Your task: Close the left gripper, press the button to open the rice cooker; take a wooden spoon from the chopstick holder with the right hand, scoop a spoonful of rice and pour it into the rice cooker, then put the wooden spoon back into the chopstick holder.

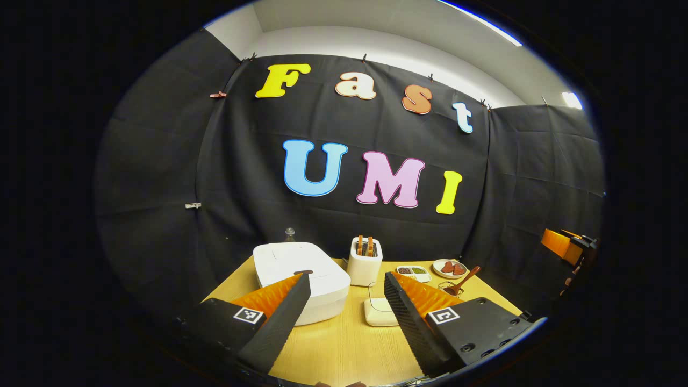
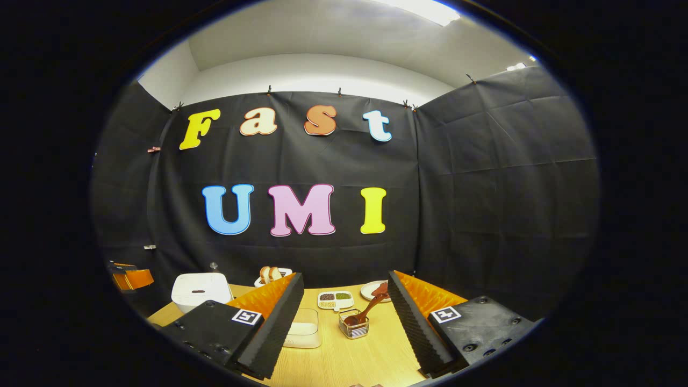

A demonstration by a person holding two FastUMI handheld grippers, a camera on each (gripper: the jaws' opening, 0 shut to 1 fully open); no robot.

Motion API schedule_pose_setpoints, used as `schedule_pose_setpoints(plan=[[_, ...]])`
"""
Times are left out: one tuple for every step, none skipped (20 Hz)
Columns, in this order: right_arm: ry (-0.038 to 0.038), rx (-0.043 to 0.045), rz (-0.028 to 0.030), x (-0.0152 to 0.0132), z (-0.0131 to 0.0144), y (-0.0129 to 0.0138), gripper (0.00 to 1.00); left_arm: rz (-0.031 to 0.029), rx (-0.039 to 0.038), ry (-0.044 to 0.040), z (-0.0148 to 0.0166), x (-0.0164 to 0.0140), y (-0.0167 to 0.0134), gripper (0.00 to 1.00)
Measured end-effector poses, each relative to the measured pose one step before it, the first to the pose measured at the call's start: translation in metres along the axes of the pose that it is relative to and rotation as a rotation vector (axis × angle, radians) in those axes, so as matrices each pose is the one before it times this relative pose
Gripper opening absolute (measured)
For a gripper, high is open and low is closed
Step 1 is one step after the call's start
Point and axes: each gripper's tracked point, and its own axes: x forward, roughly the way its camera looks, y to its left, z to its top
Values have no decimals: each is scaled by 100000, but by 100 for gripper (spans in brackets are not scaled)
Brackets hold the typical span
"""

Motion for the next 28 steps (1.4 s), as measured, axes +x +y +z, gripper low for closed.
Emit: schedule_pose_setpoints(plan=[[49, 400, 480, -78, 78, 179, 98, 389, 212, -330, 126, -93, 194, 96], [-144, 22, 250, -87, 161, 29, 98, 373, 448, -647, 146, -23, 117, 95], [191, -397, 199, -86, -77, -70, 98, 310, 537, -696, 354, -72, 14, 96], [-195, -674, 117, 5, 59, -104, 98, -35, 390, -573, 137, 25, -43, 95], [-405, -632, -294, 52, 136, -235, 98, -251, 242, -189, 251, 155, -257, 95], [-531, -131, -216, 125, 113, -229, 98, -292, 351, -121, -59, 164, -185, 95], [50, 557, 73, 181, -31, -43, 98, -192, 650, 44, 160, 107, -281, 95], [333, 998, 188, 209, -116, -35, 98, 285, 962, -67, 38, 157, -104, 95], [328, 1024, 211, 317, -73, -84, 98, 510, 897, -147, 124, 86, -31, 96], [27, 802, 185, 316, 10, -77, 98, 418, 624, -81, 232, 303, -137, 96], [-17, 471, 88, 397, -1, -135, 98, 486, 377, 280, 220, 138, -85, 96], [-105, 165, 89, 448, 35, -218, 98, 215, 88, 293, 22, 250, -143, 96], [78, 123, 128, 399, -125, -137, 98, 210, -70, 249, 225, 253, -92, 96], [239, 383, 109, 375, -20, -83, 98, 465, -299, 501, 187, 463, 74, 96], [227, 641, 193, 420, -74, -158, 98, 427, -750, 627, 258, 483, 109, 95], [66, 518, 504, 417, 34, -71, 98, 162, -1337, 734, 179, 705, 84, 95], [113, -135, 548, 507, -68, -124, 98, -629, -1379, 1011, 164, 592, -12, 95], [285, -638, 535, 553, -89, -218, 98, 493, -1656, 997, 96, 949, 272, 93], [175, -577, 602, 584, -106, -233, 98, 1265, -795, 361, 342, 675, 582, 84], [348, -177, 630, 699, -47, -196, 98, 1781, -242, 495, 219, 1013, 848, 80], [484, 242, 663, 520, -128, -127, 98, 1961, 108, 787, 189, 1177, 759, 71], [463, 469, 763, 600, -69, -144, 98, 1830, 30, 1180, 153, 957, 684, 65], [424, 290, 763, 575, -99, -130, 98, 1964, -45, 1068, 136, 1055, 742, 53], [309, -96, 608, 554, -99, -251, 98, 1742, -571, 621, 266, 1184, 737, 49], [248, -383, 428, 572, -128, -313, 98, 1429, -521, 684, 10, 976, 492, 41], [312, -398, 388, 524, -176, -323, 96, 1093, -394, 2007, -270, 1250, 483, 37], [666, -315, 339, 570, -235, -350, 96, 750, -118, 2012, -425, 1330, 381, 31], [879, -48, 212, 508, -279, -342, 98, 845, -91, 2044, -353, 1269, 324, 28]])
